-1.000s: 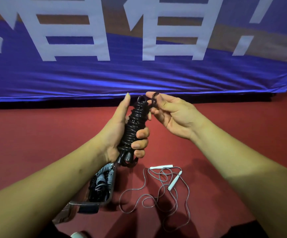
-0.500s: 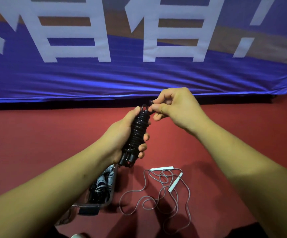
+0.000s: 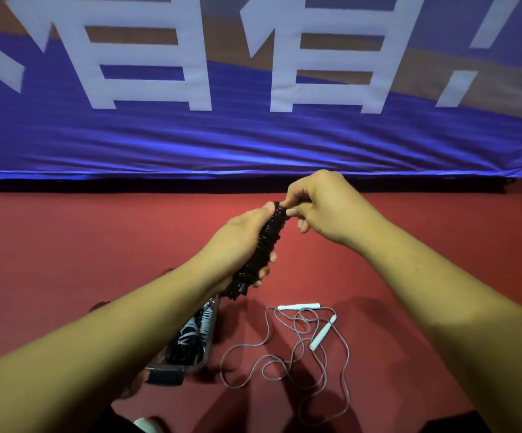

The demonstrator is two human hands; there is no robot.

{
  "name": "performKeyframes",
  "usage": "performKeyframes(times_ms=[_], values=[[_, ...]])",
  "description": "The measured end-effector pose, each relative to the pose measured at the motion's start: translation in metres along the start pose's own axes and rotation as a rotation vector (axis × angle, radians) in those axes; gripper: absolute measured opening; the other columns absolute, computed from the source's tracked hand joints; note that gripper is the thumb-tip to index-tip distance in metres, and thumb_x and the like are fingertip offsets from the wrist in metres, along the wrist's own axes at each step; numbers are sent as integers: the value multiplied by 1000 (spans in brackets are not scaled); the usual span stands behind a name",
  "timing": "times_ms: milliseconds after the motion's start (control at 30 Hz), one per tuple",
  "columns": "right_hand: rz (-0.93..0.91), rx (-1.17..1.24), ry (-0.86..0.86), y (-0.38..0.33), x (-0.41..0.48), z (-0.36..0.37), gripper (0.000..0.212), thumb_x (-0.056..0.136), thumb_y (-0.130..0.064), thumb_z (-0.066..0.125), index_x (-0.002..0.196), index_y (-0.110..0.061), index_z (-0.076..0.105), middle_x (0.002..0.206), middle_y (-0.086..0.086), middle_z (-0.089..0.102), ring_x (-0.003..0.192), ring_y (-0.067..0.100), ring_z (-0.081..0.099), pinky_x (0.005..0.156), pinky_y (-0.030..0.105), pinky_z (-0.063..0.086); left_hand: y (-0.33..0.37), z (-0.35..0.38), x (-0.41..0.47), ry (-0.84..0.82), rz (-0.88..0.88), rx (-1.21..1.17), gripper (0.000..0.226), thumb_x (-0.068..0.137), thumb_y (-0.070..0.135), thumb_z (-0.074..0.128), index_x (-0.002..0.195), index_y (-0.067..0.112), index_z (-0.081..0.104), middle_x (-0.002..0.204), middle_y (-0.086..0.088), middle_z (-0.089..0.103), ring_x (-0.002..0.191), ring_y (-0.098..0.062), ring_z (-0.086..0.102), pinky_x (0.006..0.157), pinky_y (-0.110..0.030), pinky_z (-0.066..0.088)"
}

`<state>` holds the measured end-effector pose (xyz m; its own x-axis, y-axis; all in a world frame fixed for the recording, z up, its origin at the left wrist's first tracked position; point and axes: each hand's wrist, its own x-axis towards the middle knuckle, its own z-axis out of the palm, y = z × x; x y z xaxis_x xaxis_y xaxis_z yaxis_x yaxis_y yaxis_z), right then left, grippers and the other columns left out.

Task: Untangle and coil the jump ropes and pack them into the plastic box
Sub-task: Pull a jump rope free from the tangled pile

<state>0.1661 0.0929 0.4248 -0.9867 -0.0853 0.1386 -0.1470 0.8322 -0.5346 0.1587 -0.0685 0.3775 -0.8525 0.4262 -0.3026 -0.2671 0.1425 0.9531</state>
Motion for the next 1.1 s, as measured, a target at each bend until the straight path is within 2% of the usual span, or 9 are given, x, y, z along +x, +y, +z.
performKeyframes(times_ms=[133,267,333,400,500,733,867,967,1100], values=[[-38,-108,-44,0,-3,6,10,82,-4,70,79,-13,73,58,-6,59,54,10,59,67,31,55,-6,-3,2,63,154,303,40,101,48,42,83,14,54,62,-13,54,43,-23,43,39,-22,31],[-67,-117,28,6,2,16,12,80,-6,65,75,-15,71,78,5,71,77,22,68,73,37,56,-6,-5,6,57,156,323,43,101,50,41,87,11,52,61,-13,55,44,-25,45,40,-23,34],[-52,-82,16,8,4,15,13,79,-4,67,75,-16,71,74,1,71,71,10,67,72,33,54,-5,-7,8,25,135,322,45,101,51,41,94,10,55,59,-12,55,41,-23,44,41,-24,37],[-32,10,-24,10,1,10,20,79,0,69,87,-17,73,70,0,71,54,-5,60,65,24,49,-4,-7,9,-9,104,328,46,101,52,41,96,8,55,59,-11,54,41,-22,44,42,-25,37],[-43,47,-90,11,-3,8,43,82,3,66,117,-22,69,71,-3,71,47,-10,55,59,12,45,-5,-7,10,-40,72,336,47,101,52,41,97,7,55,58,-11,54,41,-22,44,43,-24,36],[-45,-7,-47,7,-3,12,14,87,-4,64,94,-12,74,44,-17,52,52,-11,54,56,9,40,-1,-15,9,-128,0,198,49,100,54,42,107,9,56,61,-15,55,41,-21,47,45,-27,43],[-51,1,64,4,-3,24,7,89,-6,60,93,-8,65,79,0,67,68,6,59,70,26,47,0,-17,10,-161,-40,56,47,98,57,43,101,13,59,62,-15,54,42,-21,46,45,-27,44],[-88,28,253,2,-1,37,2,88,-8,61,88,-8,59,86,5,65,81,21,59,74,35,46,2,-16,11,-193,-92,-98,47,96,60,44,98,14,57,62,-12,52,42,-21,45,44,-27,43],[-90,192,401,4,2,45,7,85,-11,65,81,-11,60,86,1,60,74,11,54,71,29,42,6,-16,10,-251,-137,-294,46,95,60,43,95,16,56,61,-8,47,41,-19,42,45,-25,41]])
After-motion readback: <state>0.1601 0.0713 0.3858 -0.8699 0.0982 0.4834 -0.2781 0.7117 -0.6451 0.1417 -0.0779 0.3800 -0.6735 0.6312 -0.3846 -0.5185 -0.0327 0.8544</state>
